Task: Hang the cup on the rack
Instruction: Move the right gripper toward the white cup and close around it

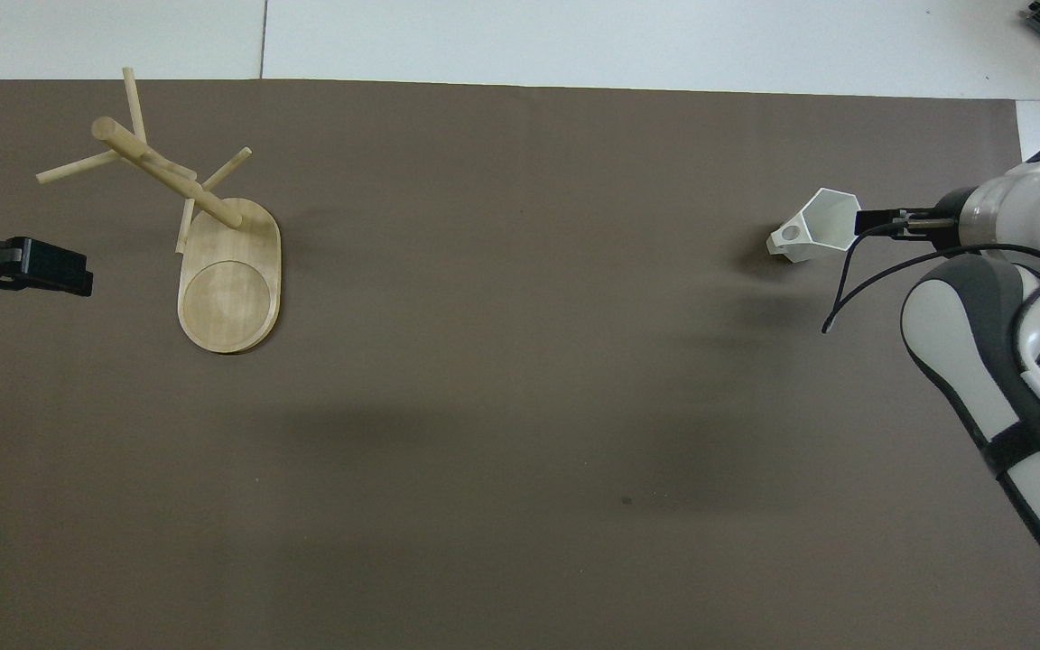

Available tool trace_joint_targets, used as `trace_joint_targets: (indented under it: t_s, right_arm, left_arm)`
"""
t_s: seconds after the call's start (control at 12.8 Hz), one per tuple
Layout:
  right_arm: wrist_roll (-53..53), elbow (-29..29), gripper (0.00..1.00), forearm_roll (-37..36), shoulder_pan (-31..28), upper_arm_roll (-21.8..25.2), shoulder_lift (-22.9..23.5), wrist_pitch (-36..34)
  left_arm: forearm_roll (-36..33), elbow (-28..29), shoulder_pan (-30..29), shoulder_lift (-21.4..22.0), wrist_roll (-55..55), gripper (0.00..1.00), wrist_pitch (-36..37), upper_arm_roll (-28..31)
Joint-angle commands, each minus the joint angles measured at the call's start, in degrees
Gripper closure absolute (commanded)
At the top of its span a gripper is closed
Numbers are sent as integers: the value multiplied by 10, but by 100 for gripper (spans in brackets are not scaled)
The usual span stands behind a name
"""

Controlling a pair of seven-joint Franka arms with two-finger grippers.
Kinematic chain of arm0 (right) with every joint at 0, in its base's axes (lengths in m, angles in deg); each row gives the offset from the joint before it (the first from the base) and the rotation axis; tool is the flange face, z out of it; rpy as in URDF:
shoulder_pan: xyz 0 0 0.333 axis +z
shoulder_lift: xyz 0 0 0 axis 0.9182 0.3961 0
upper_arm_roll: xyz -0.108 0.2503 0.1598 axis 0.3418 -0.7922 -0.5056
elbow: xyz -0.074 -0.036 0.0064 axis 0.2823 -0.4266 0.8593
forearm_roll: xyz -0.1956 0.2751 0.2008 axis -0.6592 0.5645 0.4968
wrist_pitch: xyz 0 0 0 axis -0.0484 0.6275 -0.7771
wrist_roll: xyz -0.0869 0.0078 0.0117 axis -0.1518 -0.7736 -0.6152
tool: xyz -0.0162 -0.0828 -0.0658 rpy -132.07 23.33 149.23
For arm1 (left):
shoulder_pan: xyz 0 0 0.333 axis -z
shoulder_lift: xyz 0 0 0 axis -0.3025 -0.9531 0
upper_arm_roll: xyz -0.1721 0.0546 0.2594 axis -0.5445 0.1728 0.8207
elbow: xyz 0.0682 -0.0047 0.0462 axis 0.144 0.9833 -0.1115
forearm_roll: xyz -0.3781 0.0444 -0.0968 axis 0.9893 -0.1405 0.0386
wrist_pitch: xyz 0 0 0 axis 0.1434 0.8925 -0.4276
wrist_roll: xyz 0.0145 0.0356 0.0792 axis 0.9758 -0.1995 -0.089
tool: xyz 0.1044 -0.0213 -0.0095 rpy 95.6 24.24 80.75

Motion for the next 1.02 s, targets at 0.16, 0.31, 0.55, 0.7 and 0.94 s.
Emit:
trace_joint_targets:
  t_s: [0.16,0.31,0.55,0.7,0.94]
  right_arm:
    - [-17,-3,0,-7,-12,-3,37,71]
    - [-15,-7,0,-7,-17,-3,51,90]
    - [-12,-8,0,-6,-18,-4,71,111]
    - [-12,-8,0,-6,-20,-4,82,114]
    - [-12,-8,0,-6,-20,-4,89,120]
  left_arm:
    - [3,11,3,13,-4,0,4,5]
    - [3,11,3,13,-4,0,4,5]
    - [3,11,3,13,-4,0,4,5]
    - [3,11,3,13,-5,0,4,4]
    - [3,11,3,13,-4,0,4,5]
